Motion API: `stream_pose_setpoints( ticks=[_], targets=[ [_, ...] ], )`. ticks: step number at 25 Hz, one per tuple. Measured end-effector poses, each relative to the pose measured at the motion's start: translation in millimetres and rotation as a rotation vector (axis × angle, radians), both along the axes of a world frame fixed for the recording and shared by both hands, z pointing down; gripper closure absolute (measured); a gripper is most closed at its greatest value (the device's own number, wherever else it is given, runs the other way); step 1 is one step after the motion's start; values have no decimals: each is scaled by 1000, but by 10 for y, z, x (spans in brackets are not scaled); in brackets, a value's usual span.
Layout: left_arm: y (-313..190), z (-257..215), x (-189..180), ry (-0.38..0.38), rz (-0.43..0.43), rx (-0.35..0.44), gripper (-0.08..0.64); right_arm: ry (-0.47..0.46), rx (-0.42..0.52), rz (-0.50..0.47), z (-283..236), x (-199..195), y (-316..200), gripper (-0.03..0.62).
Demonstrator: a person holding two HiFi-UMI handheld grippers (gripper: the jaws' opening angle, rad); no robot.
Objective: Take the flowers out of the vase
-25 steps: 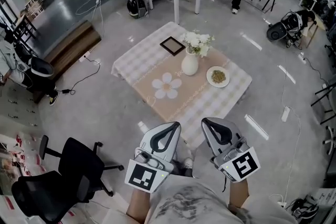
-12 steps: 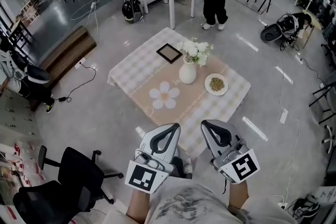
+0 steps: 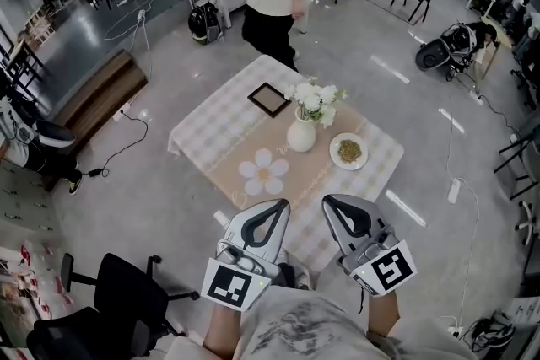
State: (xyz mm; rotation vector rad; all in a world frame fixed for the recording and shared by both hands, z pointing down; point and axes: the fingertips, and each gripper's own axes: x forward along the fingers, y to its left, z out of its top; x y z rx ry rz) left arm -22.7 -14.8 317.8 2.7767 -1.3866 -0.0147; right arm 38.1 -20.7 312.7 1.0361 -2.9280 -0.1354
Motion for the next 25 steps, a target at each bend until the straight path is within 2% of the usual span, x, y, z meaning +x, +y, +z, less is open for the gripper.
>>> stream_pose_setpoints(
  ticks=[15,25],
  targets=[
    [-661,64,-271,-7,48,-28,551,-4,-23,64,67,-263,-640,575],
    [-1018,180,-202,-14,109,-52,551,-21,-66,162,284,-138,-1019,574]
  ],
)
